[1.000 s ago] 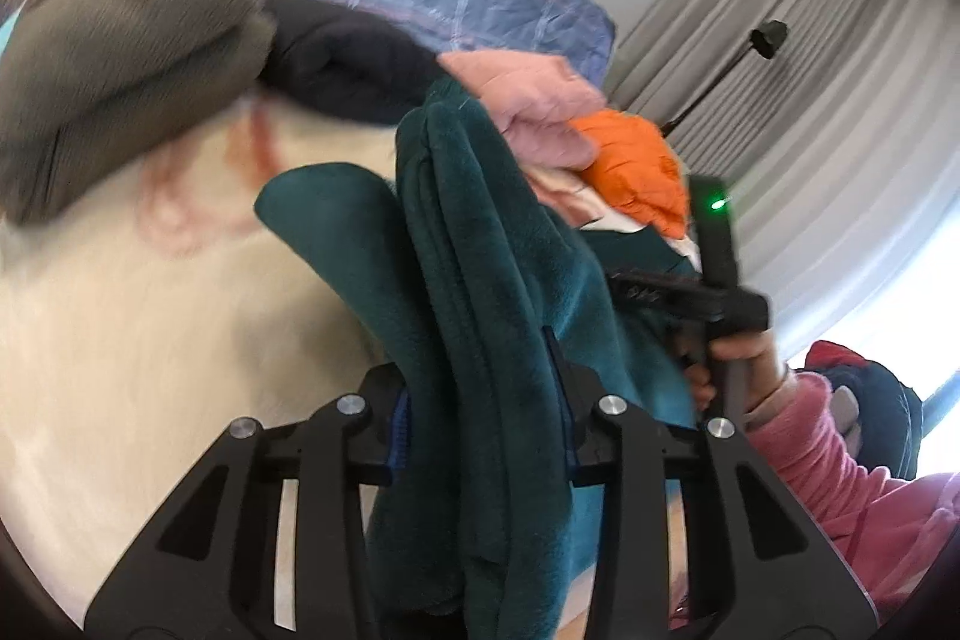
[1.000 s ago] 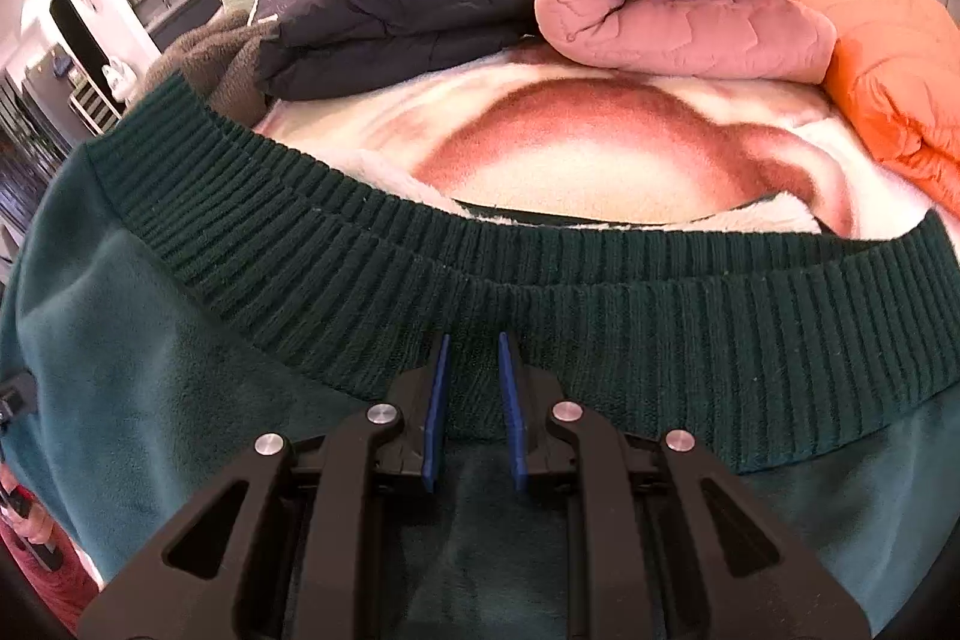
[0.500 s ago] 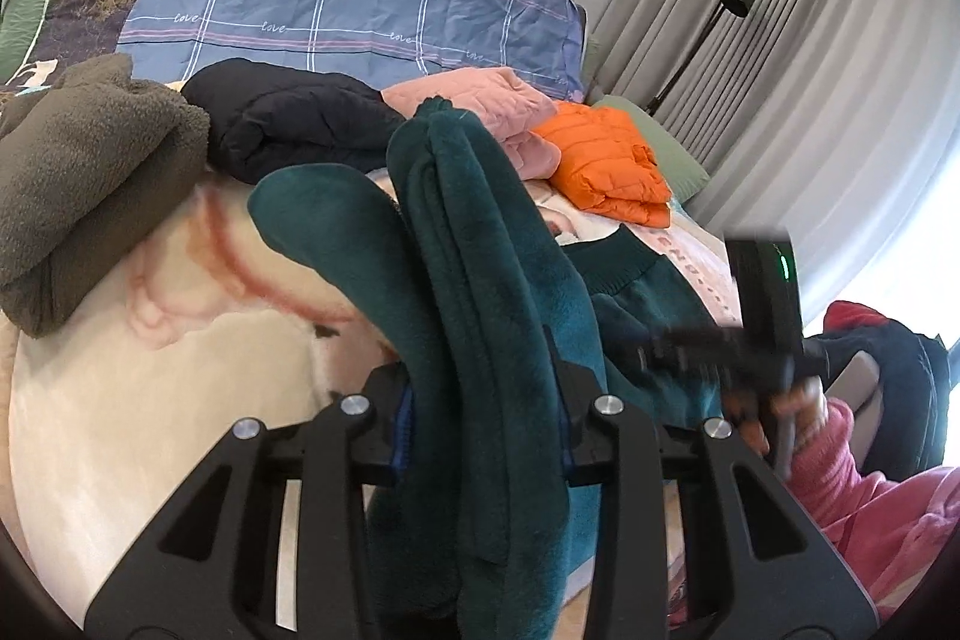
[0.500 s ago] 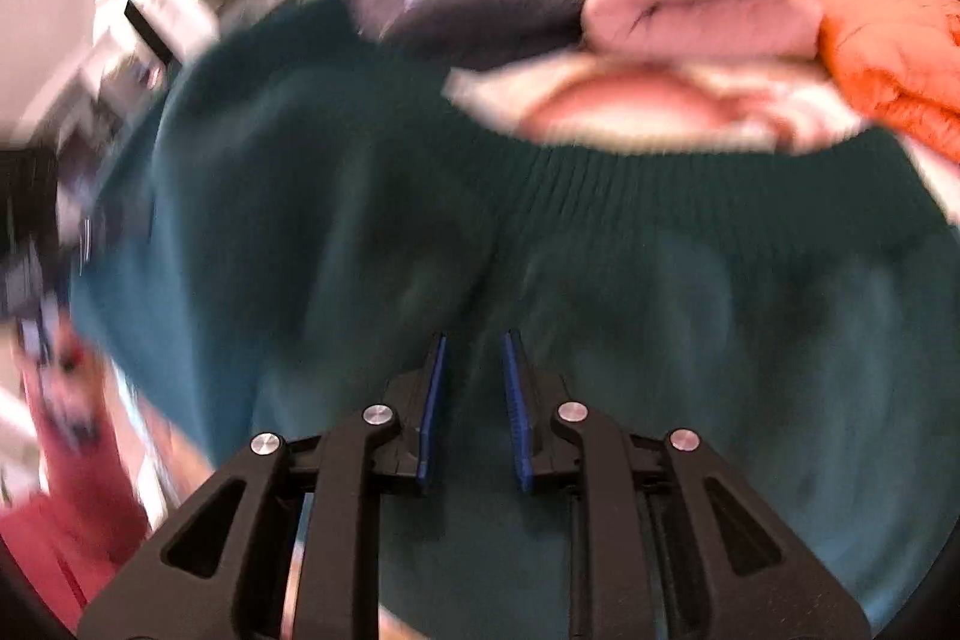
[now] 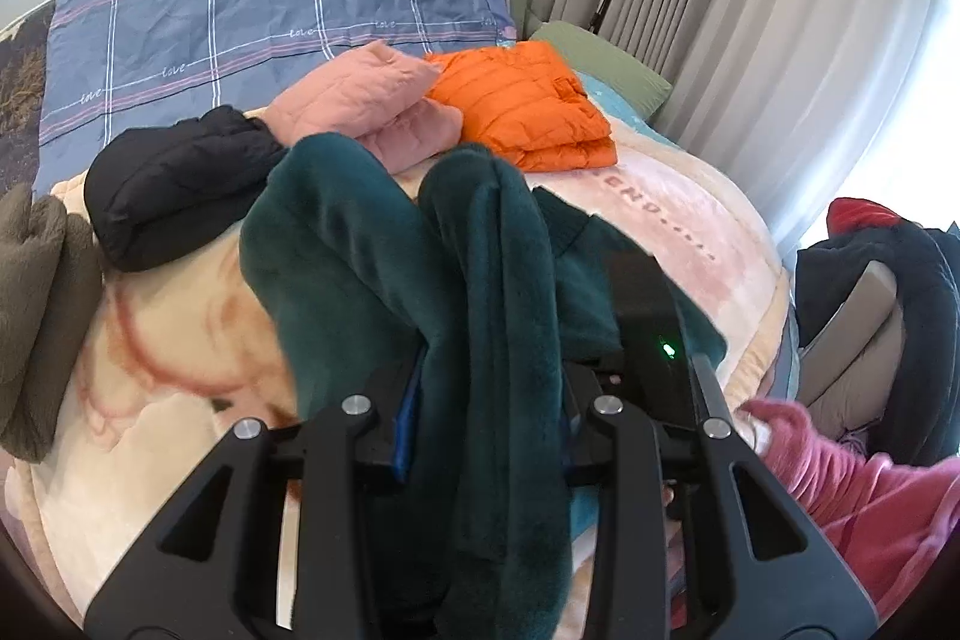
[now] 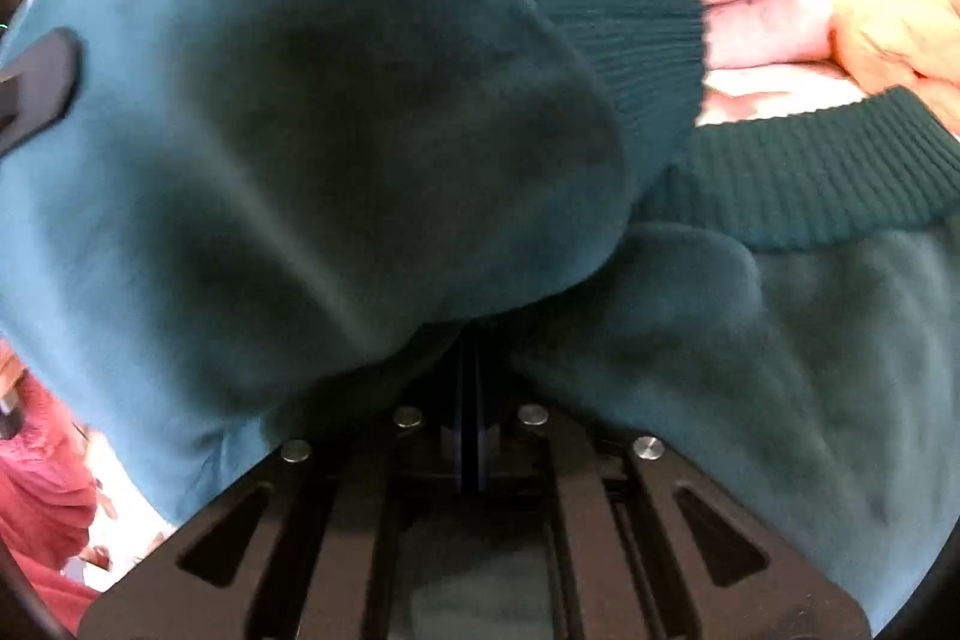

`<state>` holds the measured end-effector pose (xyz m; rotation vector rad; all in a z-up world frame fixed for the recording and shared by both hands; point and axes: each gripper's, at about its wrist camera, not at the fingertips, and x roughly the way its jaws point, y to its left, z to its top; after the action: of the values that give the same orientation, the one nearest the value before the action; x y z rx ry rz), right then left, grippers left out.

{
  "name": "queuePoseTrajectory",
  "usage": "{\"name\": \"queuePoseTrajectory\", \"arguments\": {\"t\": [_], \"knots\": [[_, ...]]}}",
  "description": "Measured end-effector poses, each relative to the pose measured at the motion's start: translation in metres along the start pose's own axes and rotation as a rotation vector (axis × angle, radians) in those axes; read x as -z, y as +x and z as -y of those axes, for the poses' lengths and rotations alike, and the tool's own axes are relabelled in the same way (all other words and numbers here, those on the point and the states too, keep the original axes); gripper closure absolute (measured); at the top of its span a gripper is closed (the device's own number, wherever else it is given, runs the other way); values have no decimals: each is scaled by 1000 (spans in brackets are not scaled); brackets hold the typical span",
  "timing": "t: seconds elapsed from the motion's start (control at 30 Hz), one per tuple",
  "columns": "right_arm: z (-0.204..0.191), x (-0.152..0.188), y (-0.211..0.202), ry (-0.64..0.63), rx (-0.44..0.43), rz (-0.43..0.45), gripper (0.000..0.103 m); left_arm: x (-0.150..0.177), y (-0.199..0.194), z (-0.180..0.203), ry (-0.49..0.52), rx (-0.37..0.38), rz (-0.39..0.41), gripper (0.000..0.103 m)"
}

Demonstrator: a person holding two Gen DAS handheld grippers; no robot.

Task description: Fold large clothes

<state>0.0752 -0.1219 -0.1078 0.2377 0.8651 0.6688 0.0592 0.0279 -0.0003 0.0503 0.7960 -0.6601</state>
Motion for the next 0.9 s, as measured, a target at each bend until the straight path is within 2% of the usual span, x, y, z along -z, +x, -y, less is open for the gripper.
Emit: {"name": "queuePoseTrajectory", "arguments": {"t": [0.07,0.17,0.2,0.23,0.3,0.37,0.43,0.5,0.57,0.67,0.73,0.83,0.9], "knots": [[6,3,-27,52,-15,47,92,-9,1,13,16,-32,3,69],[22,4,-84,104,-40,168,91,-19,10,27,16,-55,-14,69],[28,3,-99,125,-52,196,87,-22,14,34,19,-60,-15,69],[34,2,-112,149,-66,219,82,-23,17,39,23,-60,-14,69],[53,1,-141,223,-93,254,57,-28,27,55,52,-52,-8,69],[66,-1,-155,258,-87,251,49,-28,38,73,91,-44,-11,69],[78,-7,-159,314,-115,203,43,-25,51,92,142,-36,-24,69],[90,-20,-151,369,-206,128,31,-19,66,112,217,-52,-42,69],[98,-33,-139,424,-258,56,28,-9,75,128,284,-92,-44,69],[98,-49,-116,493,-277,-40,18,3,78,138,337,-136,-24,68],[91,-62,-101,503,-303,-111,16,6,78,138,337,-149,-14,67],[67,-79,-86,458,-272,-172,12,9,77,135,329,-151,-9,67],[49,-95,-78,403,-208,-198,12,11,76,135,337,-163,2,66]]}}
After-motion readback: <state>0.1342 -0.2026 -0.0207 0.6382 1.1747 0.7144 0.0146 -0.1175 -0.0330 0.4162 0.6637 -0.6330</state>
